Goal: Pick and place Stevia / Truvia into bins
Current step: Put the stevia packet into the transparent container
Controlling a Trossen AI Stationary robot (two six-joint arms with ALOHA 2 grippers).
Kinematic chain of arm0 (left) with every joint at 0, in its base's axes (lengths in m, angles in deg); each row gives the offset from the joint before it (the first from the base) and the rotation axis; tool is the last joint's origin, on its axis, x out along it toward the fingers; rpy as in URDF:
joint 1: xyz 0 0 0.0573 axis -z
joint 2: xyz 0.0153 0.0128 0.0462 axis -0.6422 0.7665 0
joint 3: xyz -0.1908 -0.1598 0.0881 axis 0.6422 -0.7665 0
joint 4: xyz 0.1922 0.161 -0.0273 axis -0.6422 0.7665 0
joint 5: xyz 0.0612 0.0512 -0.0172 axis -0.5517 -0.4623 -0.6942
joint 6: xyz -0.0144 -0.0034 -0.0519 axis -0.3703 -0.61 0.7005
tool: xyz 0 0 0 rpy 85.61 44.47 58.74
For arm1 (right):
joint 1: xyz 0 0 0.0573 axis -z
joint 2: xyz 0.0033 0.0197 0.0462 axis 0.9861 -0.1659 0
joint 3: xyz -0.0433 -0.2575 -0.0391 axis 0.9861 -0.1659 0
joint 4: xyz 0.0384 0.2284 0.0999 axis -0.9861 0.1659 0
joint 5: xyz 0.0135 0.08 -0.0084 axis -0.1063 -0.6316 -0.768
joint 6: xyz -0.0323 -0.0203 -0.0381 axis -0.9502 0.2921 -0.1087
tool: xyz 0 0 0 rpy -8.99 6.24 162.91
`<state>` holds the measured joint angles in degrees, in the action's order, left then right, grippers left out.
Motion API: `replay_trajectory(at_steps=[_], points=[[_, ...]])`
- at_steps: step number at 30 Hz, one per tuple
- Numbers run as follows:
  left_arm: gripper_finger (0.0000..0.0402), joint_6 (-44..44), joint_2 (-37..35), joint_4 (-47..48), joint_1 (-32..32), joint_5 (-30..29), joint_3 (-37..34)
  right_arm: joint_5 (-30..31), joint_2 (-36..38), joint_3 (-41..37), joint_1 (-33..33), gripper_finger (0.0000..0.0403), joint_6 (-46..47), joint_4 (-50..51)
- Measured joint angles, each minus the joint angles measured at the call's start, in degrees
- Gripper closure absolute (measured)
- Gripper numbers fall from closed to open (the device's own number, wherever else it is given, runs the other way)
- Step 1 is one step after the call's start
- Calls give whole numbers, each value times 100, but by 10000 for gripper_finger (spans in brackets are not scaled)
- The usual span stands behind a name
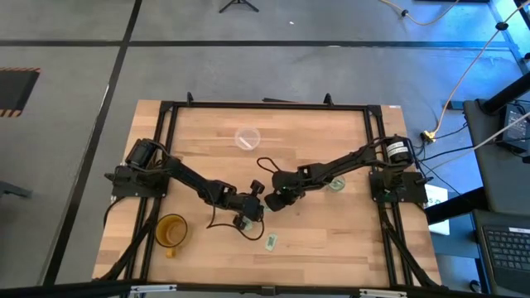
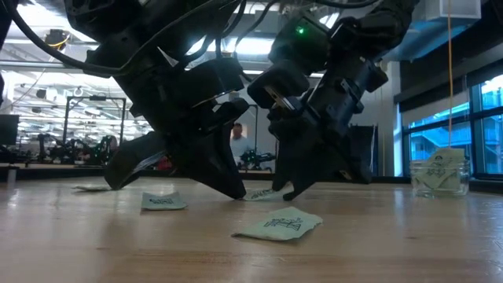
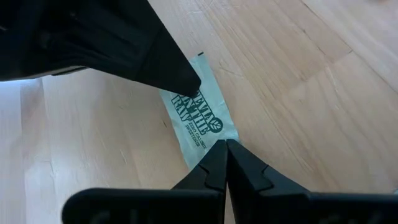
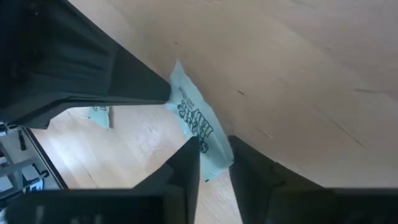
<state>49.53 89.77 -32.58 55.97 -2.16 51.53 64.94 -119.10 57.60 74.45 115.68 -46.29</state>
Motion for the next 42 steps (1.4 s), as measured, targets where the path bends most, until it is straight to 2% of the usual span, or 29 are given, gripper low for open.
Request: replay_trajectory(at_steps=[10,13,20,25,31,38,42], points=[[398,-3,-9,-4,4,-106,-4,2,-9,-7,-2,377,-273,12],[384,-81,-82,24,-4,-169,-11,-22,-11,-7,-2,395,-347,3],[326,-58,-465,635,-46,-845,-44,-334,13,44,67,399,-760,49],[312,522,-931,1286,-216,-892,-35,-348,456,55,282,400,-1241,489],[317,712,-1542,1239,-451,-854,-20,216,1704,57,578,401,-1830,1961],[320,1413,-2175,1127,-873,-511,-17,1032,3317,57,605,402,-1710,4779],[320,1812,-2350,963,-1159,-154,-15,1442,3927,57,443,403,-1632,5836]])
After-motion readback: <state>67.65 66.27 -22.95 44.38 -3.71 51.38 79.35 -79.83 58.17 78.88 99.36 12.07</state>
